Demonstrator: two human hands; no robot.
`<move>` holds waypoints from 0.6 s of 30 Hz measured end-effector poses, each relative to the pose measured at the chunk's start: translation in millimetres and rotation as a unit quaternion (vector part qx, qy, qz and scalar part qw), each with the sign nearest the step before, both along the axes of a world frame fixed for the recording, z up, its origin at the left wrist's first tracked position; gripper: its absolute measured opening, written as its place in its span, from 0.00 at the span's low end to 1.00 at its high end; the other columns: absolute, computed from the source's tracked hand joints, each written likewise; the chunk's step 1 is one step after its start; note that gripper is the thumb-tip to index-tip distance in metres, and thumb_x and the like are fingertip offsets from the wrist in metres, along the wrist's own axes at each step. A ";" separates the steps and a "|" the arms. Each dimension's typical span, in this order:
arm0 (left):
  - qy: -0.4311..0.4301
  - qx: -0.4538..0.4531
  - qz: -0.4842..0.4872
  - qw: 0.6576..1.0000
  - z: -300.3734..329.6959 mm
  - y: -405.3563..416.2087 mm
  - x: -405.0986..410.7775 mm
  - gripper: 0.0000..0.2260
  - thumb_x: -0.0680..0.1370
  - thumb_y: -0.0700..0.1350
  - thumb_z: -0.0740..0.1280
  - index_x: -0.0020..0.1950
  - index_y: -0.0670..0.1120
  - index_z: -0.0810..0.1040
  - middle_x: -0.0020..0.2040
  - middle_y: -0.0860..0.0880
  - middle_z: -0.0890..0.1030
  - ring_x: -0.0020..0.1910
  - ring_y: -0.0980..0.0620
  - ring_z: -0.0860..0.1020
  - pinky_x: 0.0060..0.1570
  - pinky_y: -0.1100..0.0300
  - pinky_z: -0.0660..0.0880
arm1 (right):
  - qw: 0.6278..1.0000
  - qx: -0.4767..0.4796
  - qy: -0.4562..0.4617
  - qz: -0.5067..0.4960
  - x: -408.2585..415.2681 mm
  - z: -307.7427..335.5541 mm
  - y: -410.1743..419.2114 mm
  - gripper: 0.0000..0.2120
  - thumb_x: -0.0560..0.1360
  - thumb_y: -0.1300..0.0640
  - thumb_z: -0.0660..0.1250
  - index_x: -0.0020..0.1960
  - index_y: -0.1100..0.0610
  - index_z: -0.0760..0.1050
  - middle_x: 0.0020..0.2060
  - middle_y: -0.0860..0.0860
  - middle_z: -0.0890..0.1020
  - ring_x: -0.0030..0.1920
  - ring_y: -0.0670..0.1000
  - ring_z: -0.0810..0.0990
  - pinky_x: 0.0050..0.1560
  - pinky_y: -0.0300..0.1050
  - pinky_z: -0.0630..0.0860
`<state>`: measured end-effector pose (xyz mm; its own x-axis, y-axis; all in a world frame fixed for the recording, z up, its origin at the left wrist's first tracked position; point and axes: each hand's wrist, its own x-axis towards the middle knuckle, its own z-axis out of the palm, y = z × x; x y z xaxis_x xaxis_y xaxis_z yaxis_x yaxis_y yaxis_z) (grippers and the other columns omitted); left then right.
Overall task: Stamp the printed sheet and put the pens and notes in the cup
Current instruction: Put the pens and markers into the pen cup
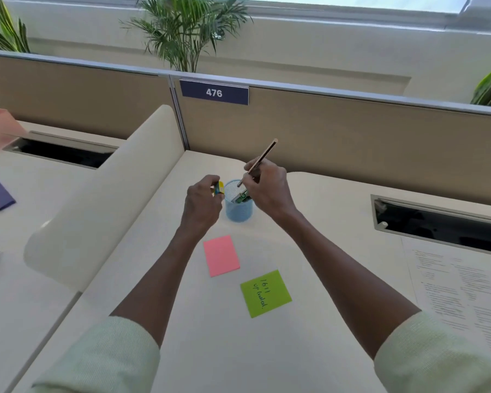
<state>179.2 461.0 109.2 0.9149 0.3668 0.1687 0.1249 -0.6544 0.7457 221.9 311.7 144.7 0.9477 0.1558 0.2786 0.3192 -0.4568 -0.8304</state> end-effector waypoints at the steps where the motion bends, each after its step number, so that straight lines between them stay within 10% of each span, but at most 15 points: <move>1: 0.009 0.003 -0.004 1.000 0.2 -1.1 7.2 0.15 0.75 0.36 0.69 0.61 0.44 0.77 0.54 0.44 0.82 0.53 0.45 0.80 0.56 0.49 0.77 | 1.000 -0.006 -0.003 -0.008 5.5 0.8 -1.5 0.07 0.73 0.63 0.66 0.50 0.59 0.79 0.38 0.53 0.85 0.38 0.49 0.83 0.44 0.43 0.80; 18: 0.055 0.066 -0.015 0.996 -30.1 14.2 44.0 0.17 0.79 0.34 0.62 0.67 0.44 0.75 0.65 0.42 0.76 0.65 0.43 0.72 0.63 0.51 0.71 | 0.998 -0.027 0.057 0.001 37.2 -24.8 -1.9 0.15 0.76 0.61 0.67 0.62 0.60 0.74 0.48 0.58 0.83 0.45 0.54 0.82 0.49 0.54 0.82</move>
<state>223.2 475.2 79.1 0.9410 0.3199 0.1107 0.1803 -0.7504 0.6359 259.1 309.8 119.9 0.9722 0.1701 0.1609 0.2260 -0.5009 -0.8355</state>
